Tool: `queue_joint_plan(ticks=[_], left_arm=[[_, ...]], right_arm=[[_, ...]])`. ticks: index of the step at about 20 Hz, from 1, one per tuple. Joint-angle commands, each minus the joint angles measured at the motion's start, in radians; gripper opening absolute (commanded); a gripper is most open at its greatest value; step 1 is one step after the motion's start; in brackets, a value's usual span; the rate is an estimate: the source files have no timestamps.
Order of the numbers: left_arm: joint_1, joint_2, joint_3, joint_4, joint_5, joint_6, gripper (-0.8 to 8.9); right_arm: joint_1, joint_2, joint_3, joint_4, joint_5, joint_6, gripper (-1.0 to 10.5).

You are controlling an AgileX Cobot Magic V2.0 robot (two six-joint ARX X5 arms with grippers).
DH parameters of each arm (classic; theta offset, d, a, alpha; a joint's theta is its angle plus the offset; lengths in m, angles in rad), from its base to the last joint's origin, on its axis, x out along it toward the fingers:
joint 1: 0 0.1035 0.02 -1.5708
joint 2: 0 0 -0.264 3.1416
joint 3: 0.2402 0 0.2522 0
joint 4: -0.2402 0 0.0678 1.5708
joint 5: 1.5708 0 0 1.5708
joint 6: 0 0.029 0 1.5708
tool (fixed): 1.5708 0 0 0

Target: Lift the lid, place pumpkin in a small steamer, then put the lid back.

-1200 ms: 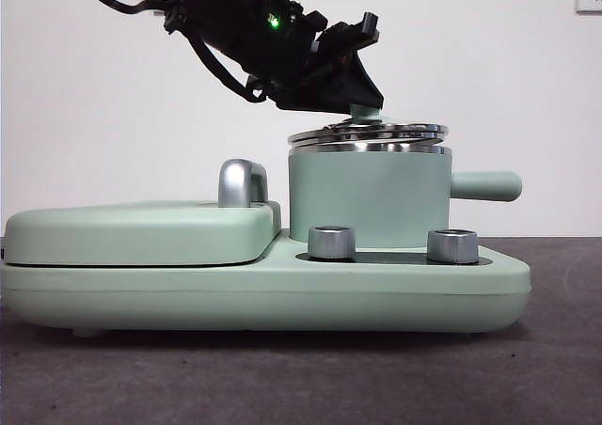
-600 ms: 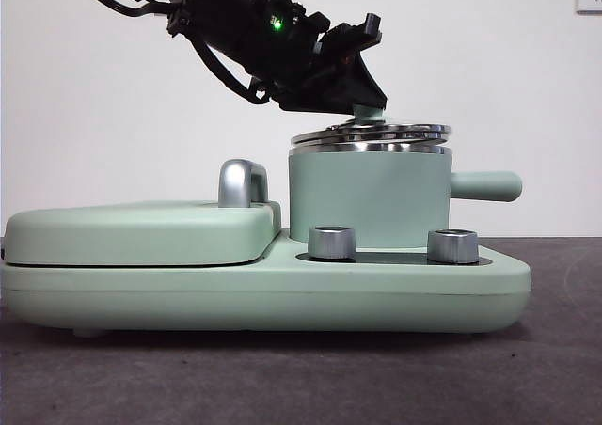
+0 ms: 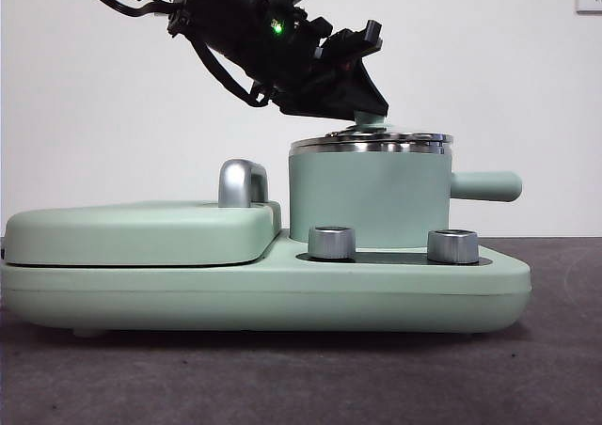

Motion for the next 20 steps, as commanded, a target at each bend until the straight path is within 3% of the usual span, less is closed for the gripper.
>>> queue_joint_plan(ticks=[1, 8, 12, 16, 20], left_arm=[[-0.009, 0.017, 0.027, -0.015, 0.001, 0.066, 0.10], [-0.010, 0.017, 0.027, -0.012, 0.002, 0.077, 0.35], [-0.010, 0.016, 0.027, 0.005, 0.005, 0.028, 3.11], [-0.008, -0.013, 0.027, -0.014, 0.010, -0.071, 3.21], [0.019, -0.091, 0.027, -0.146, 0.010, -0.174, 3.21]], right_arm=[[0.005, 0.005, 0.005, 0.010, 0.001, 0.018, 3.8], [0.005, 0.005, 0.005, 0.010, 0.001, 0.018, 3.8], [0.005, 0.005, 0.005, 0.009, 0.001, 0.018, 3.8], [0.005, 0.005, 0.005, 0.013, 0.001, 0.017, 3.8], [0.005, 0.005, 0.005, 0.071, 0.000, 0.016, 3.8]])
